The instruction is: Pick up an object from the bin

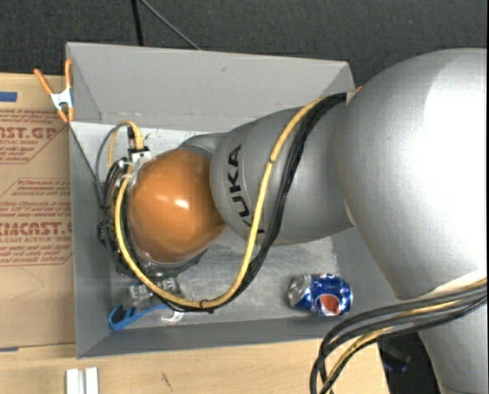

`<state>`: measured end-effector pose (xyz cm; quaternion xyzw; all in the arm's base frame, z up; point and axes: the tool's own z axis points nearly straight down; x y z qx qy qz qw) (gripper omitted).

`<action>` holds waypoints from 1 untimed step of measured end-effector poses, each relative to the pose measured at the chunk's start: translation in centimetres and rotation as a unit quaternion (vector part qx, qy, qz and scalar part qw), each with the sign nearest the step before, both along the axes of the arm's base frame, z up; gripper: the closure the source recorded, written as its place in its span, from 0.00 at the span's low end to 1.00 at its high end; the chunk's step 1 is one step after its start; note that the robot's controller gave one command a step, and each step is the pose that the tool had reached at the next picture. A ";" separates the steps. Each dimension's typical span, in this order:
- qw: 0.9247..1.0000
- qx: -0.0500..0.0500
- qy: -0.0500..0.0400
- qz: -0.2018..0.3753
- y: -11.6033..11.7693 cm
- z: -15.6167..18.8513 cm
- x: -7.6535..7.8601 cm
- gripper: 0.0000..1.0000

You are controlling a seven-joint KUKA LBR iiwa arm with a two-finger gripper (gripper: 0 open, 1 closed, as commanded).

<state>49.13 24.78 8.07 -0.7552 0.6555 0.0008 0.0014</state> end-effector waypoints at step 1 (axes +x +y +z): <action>1.000 0.000 0.001 0.000 0.0 0.0 -0.1 0.00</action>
Offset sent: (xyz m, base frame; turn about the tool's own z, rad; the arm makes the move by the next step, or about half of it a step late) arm 0.0000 0.0000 0.0000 0.0000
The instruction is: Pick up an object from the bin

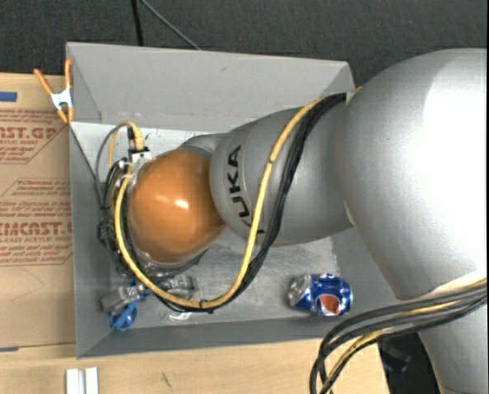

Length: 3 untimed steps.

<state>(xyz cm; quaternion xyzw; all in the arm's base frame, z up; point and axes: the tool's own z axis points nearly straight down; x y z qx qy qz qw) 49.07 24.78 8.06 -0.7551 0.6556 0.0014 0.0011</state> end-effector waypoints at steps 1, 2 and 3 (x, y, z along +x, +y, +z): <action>1.000 0.000 0.000 0.000 0.0 0.0 0.0 1.00; 1.000 0.000 0.000 0.000 0.0 0.0 0.0 0.00; 1.000 0.000 0.000 0.024 0.0 -1.0 -0.5 0.00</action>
Offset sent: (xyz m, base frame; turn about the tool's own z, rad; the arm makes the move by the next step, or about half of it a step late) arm 0.0000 0.0000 0.0000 0.0000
